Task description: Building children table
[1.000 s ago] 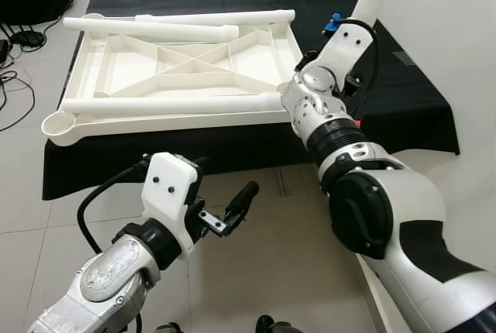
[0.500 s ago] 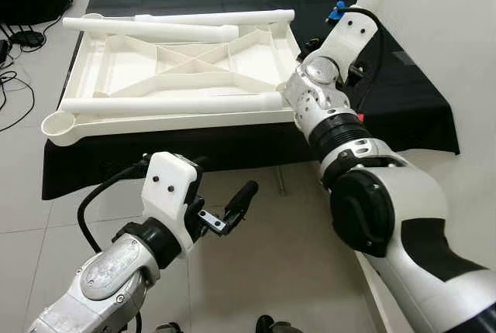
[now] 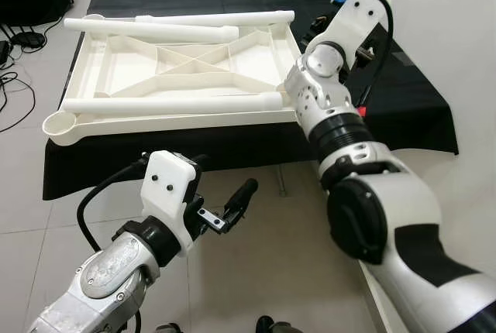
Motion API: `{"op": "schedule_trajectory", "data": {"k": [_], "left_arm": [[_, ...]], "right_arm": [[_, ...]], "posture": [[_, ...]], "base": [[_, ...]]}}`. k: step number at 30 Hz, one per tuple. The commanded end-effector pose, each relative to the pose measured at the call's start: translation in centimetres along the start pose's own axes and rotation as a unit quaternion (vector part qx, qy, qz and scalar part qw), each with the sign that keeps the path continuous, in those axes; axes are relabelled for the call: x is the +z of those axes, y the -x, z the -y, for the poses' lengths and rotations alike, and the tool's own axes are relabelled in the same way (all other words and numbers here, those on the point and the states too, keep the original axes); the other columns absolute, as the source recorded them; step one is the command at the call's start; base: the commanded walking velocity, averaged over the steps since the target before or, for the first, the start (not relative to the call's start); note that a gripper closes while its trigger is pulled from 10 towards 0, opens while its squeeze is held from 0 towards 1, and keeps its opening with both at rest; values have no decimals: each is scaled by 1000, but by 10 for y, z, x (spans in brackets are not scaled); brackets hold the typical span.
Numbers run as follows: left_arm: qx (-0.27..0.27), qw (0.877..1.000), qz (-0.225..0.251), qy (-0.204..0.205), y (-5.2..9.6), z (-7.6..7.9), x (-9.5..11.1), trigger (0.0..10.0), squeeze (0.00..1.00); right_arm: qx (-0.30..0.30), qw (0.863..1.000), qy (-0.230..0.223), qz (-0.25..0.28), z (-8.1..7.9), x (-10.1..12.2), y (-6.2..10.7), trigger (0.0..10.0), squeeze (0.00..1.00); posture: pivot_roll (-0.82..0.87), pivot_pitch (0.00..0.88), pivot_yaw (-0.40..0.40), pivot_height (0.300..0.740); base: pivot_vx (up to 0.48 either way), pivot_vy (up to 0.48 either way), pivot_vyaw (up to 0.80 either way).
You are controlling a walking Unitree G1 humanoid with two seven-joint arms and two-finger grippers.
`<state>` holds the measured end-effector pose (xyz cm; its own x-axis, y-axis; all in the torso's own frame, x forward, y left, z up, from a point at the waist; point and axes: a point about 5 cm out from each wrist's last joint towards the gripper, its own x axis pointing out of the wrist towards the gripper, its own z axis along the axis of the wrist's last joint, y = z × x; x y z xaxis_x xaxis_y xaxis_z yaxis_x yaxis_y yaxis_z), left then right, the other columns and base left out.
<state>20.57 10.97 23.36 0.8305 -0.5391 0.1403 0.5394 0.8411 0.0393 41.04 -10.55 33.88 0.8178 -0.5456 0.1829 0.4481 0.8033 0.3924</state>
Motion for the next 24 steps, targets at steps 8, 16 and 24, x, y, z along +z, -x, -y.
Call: {"op": "schedule_trajectory", "data": {"k": [8,16,24], "left_arm": [[-3,1000,0,-10,-1,0,-1,10000,0],[-3,1000,3,-13,-2,-1,-1,10000,0],[-2,1000,4,-15,-1,-3,-2,10000,0]], "right_arm": [[6,1000,6,21,3,3,1,10000,0],[41,998,13,34,7,-3,8,10000,0],[54,997,34,44,26,-11,16,10000,0]], "posture": [[111,200,-79,740],[111,187,-77,740],[107,182,-75,740]], "base": [[0,0,0],[0,0,0],[0,0,0]]}}
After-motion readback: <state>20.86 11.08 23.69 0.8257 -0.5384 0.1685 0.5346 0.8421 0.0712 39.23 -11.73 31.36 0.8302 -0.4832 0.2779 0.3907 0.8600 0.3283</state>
